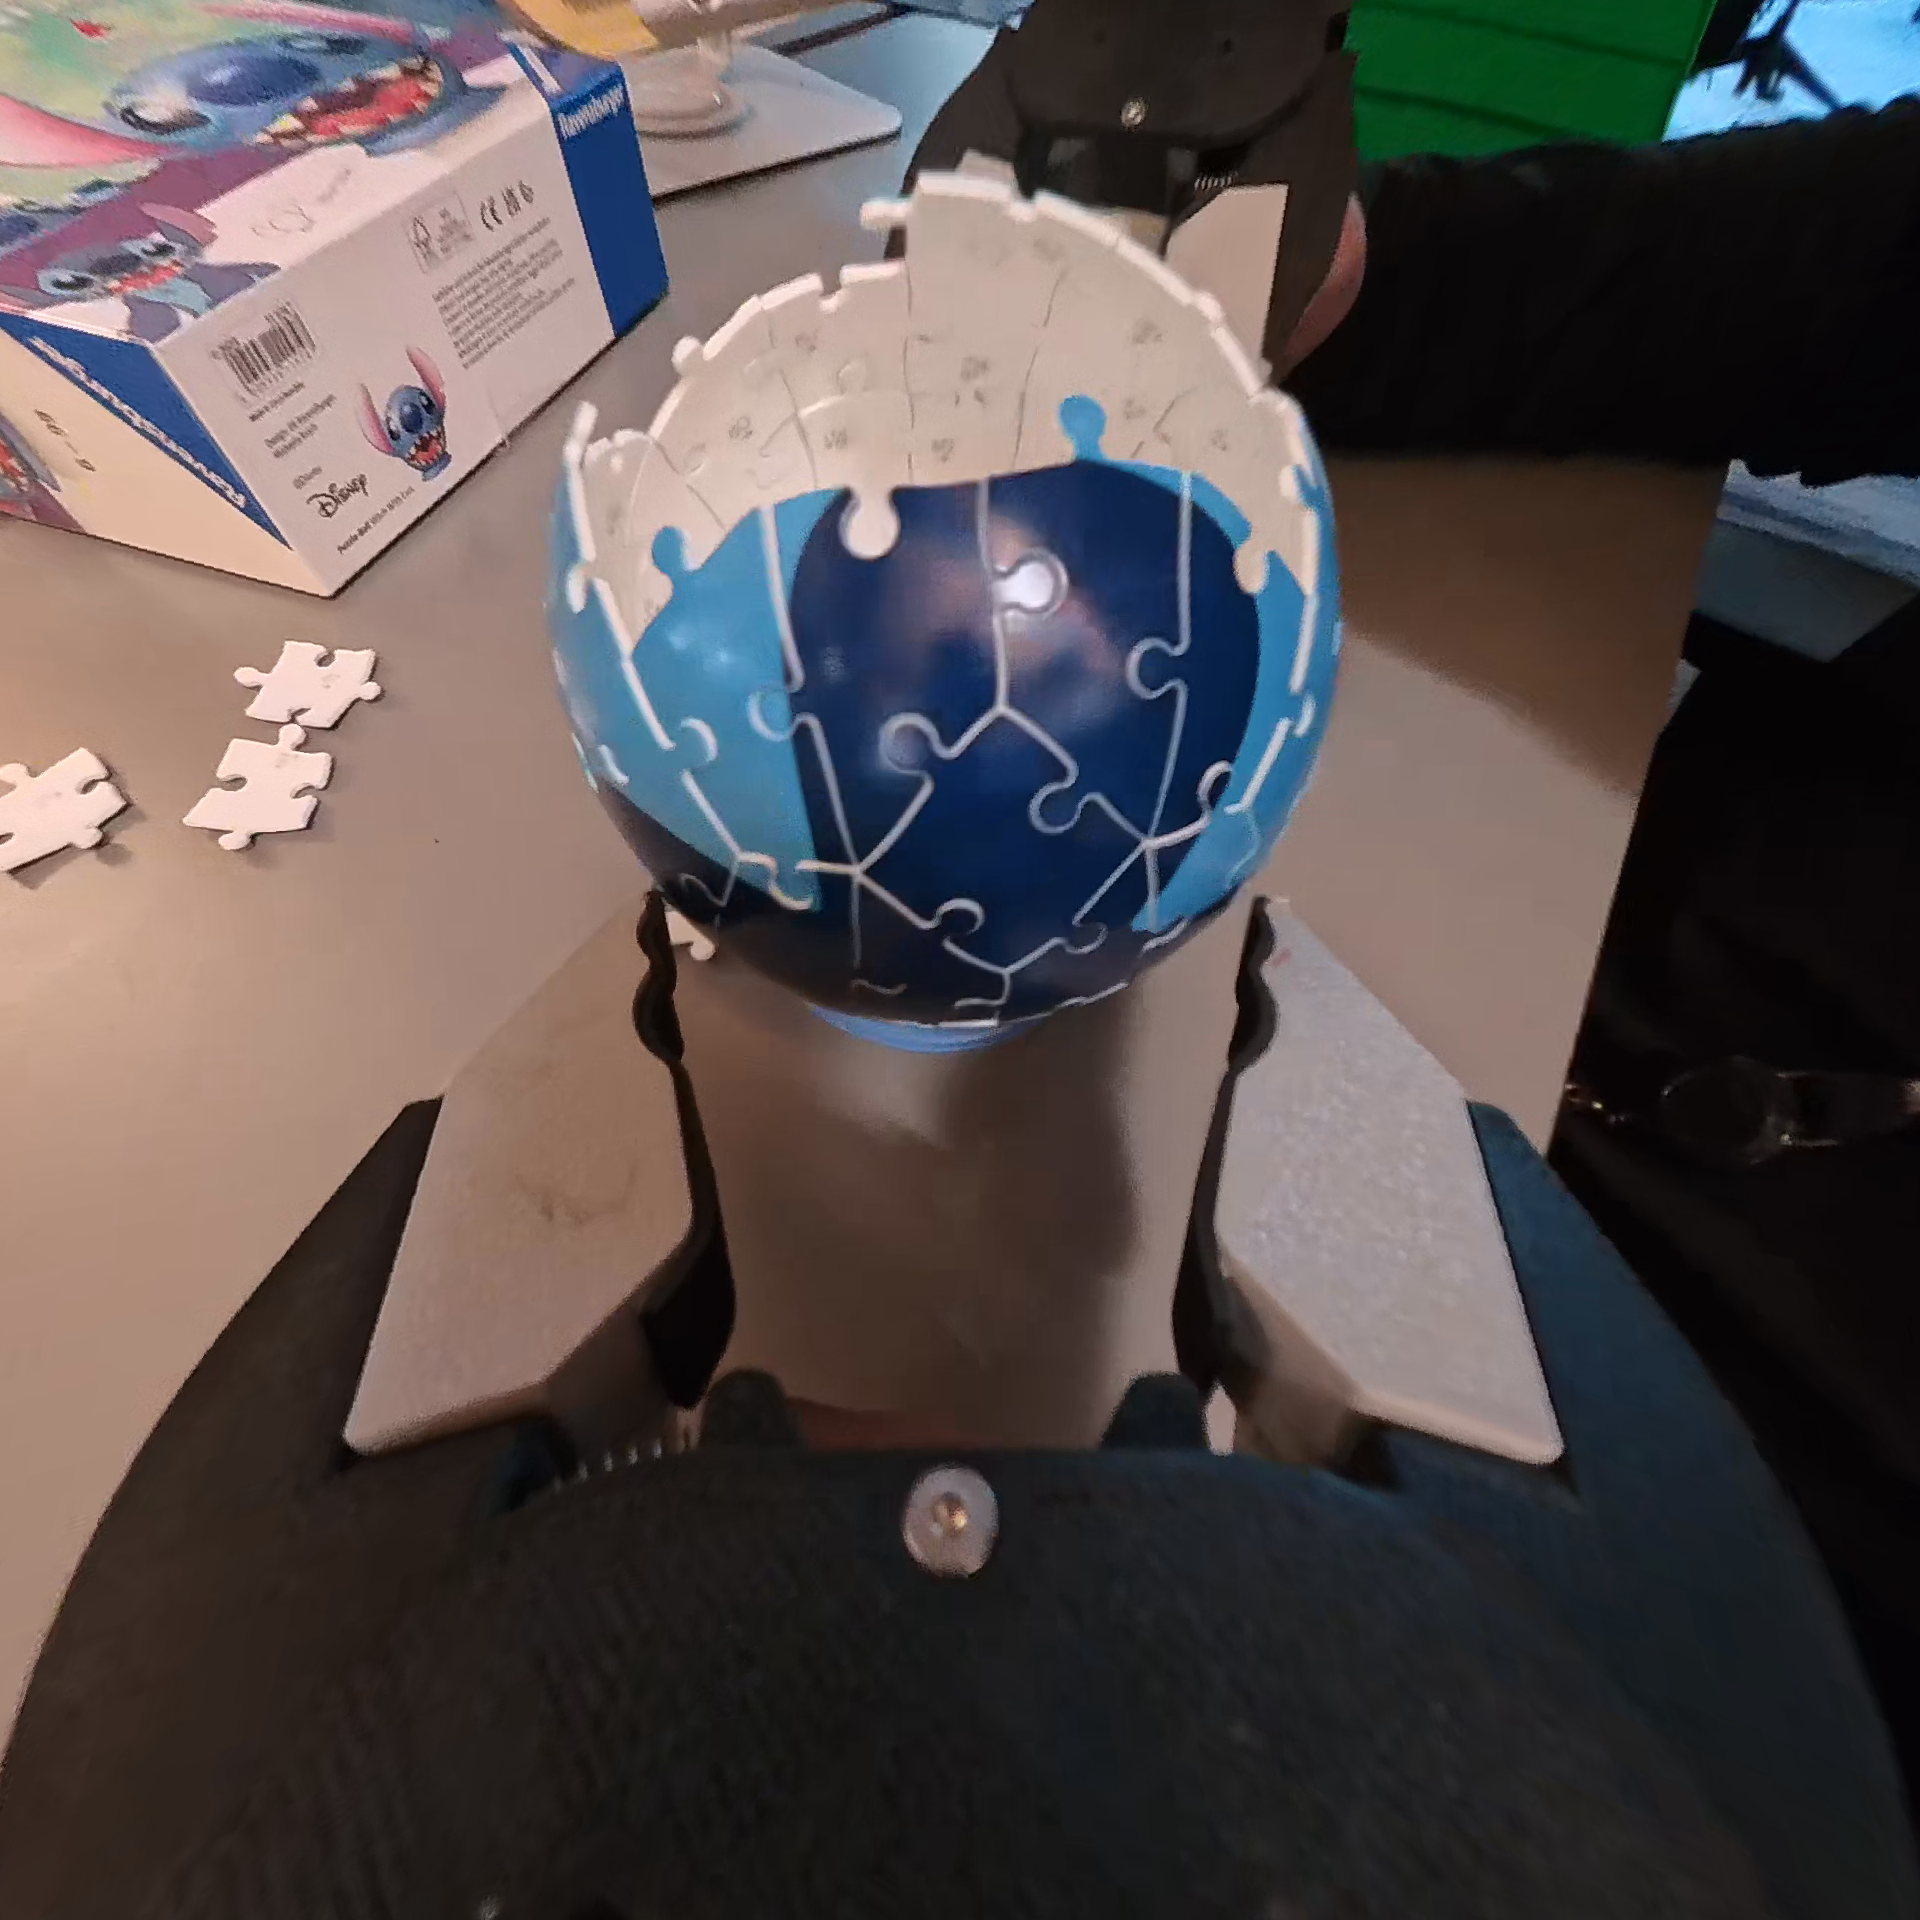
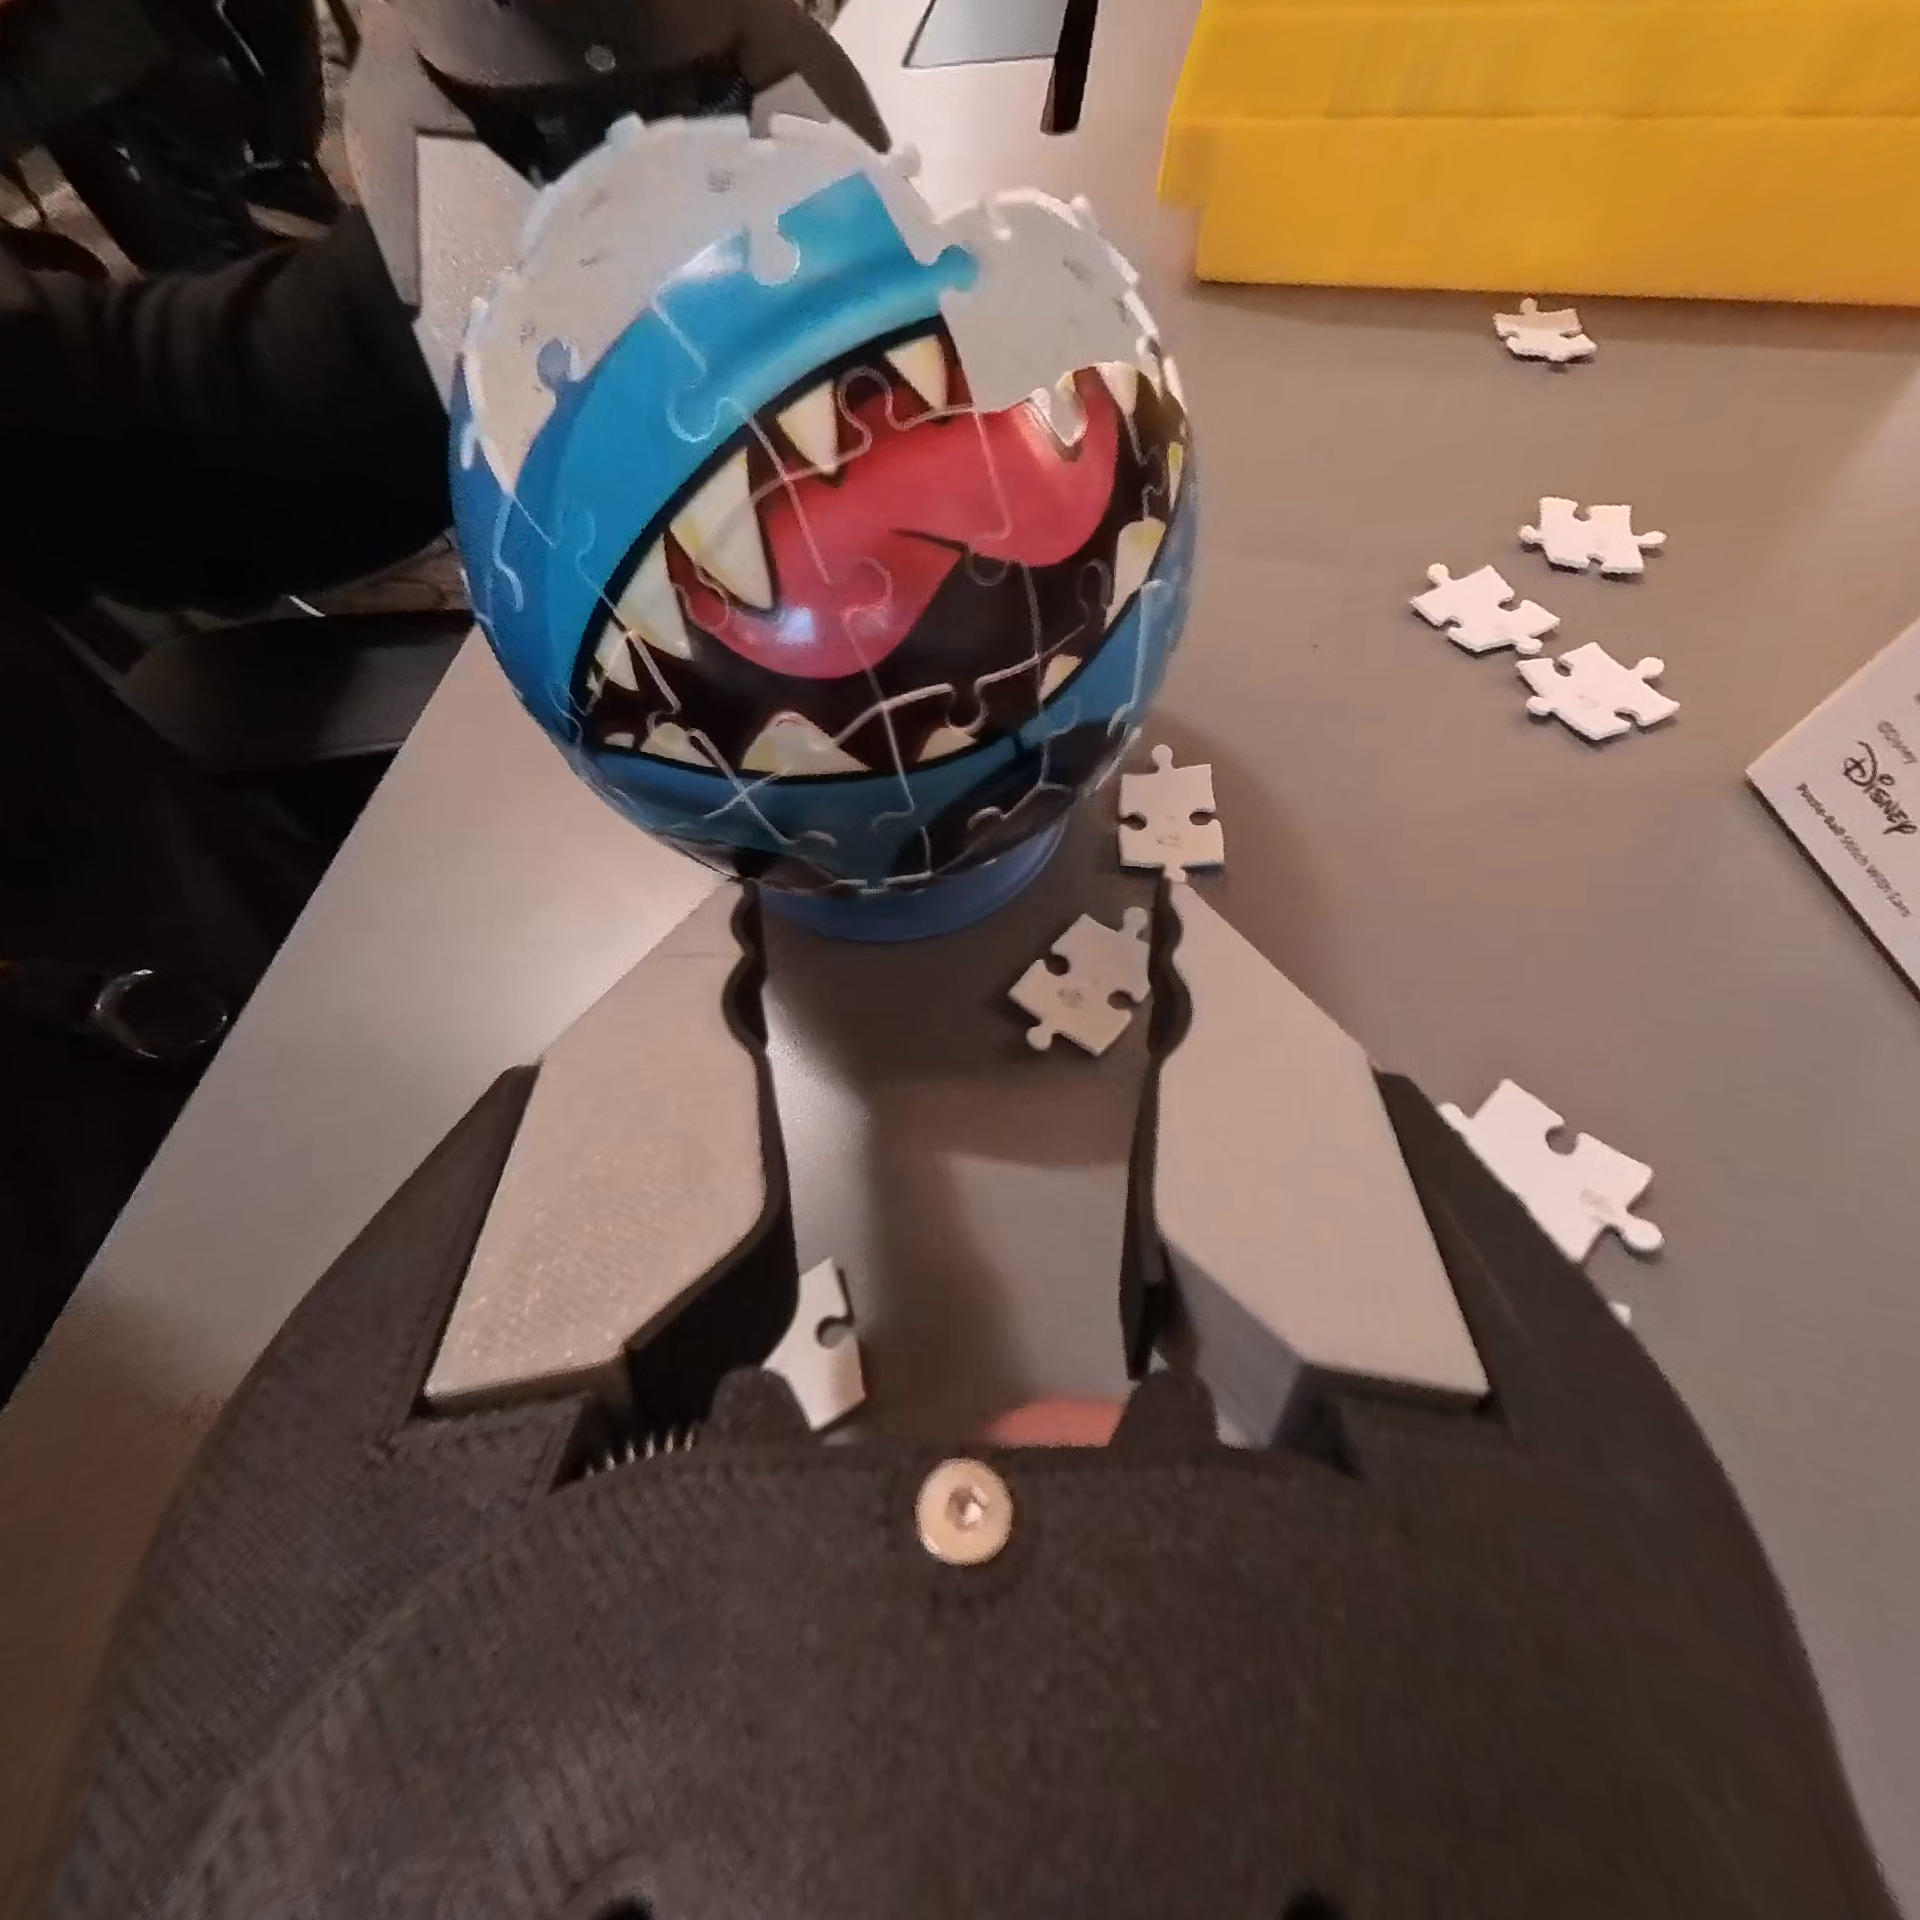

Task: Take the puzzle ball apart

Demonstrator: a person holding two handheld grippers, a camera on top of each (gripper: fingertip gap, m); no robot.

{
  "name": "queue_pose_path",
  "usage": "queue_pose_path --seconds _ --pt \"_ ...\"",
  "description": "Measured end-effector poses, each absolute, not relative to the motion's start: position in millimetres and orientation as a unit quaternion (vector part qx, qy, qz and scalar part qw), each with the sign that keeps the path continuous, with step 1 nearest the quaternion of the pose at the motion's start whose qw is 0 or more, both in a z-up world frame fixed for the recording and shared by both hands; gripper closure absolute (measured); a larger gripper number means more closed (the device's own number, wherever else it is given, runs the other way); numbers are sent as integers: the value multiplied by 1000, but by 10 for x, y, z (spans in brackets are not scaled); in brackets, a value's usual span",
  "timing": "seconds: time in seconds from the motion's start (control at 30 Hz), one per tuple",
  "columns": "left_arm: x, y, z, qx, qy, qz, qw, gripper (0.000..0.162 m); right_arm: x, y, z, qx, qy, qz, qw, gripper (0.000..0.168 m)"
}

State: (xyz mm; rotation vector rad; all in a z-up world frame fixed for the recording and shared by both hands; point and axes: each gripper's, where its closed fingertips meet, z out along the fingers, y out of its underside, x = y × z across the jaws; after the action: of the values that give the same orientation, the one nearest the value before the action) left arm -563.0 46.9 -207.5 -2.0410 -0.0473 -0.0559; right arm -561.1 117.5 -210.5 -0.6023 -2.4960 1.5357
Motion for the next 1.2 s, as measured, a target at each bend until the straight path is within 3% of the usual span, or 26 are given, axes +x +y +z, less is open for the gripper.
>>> queue_pose_path --seconds 0.13,0.27,0.47,0.67,0.83,1.03,1.2 --pt "-5613 370 -1972 -839 -19 -14 544 59 -5516 1171 -2048 -182 -828 526 73 94" --pt "-5874 310 -2102 -853 0 61 518 51 -5553 1113 -2025 -173 -829 515 133 80" --pt "-5712 508 -2088 -850 64 -1 522 50 -5583 944 -2041 -148 -838 490 190 70" --pt "-5651 415 -2030 -859 -6 7 513 55 -5593 1021 -2125 -190 -837 504 98 75" --pt "-5638 248 -2002 -854 -11 38 519 64 -5657 1124 -2078 -201 -827 513 110 77" --pt "-5834 337 -2078 -851 5 41 524 49 -5537 1050 -1925 -164 -822 529 131 72" --pt "-5712 478 -2096 -861 27 20 507 50 -5590 977 -1988 -153 -838 493 176 69"
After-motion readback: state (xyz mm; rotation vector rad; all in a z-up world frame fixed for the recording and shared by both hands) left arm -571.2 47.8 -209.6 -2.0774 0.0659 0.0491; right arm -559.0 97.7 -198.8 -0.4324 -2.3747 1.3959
